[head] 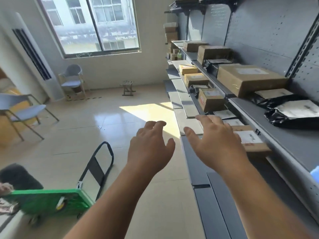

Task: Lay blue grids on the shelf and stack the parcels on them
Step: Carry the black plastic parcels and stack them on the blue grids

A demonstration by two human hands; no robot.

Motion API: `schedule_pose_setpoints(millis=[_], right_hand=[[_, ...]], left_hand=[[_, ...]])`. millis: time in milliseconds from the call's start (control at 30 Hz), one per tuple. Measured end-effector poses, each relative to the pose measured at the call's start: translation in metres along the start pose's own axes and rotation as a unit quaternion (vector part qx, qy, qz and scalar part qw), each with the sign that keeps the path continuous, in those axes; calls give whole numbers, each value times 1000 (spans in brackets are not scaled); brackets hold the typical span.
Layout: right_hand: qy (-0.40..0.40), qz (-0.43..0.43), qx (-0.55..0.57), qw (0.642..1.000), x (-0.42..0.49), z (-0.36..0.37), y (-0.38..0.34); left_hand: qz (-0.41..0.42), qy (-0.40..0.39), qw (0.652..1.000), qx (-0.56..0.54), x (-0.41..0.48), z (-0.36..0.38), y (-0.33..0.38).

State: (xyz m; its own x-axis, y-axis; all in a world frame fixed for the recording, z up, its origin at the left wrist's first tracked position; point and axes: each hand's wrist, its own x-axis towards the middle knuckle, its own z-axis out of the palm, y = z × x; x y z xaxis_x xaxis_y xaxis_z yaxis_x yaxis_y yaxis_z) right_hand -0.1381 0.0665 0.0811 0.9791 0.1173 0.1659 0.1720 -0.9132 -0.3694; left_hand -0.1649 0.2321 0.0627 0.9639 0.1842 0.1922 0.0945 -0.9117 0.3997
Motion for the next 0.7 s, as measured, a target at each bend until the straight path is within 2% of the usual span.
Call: schedule_pose_setpoints(millis=[167, 333, 700], right_hand=[[-22, -13, 11, 1000, 45, 19, 1], [-12, 1, 8, 1000, 100, 32, 0], [59, 118, -23, 991, 221, 43, -10]], left_hand=[[-15, -3, 1000, -8, 41, 11, -3], [-3, -1, 1000, -29, 104, 23, -12], [116, -48, 989, -74, 275, 46, -19]])
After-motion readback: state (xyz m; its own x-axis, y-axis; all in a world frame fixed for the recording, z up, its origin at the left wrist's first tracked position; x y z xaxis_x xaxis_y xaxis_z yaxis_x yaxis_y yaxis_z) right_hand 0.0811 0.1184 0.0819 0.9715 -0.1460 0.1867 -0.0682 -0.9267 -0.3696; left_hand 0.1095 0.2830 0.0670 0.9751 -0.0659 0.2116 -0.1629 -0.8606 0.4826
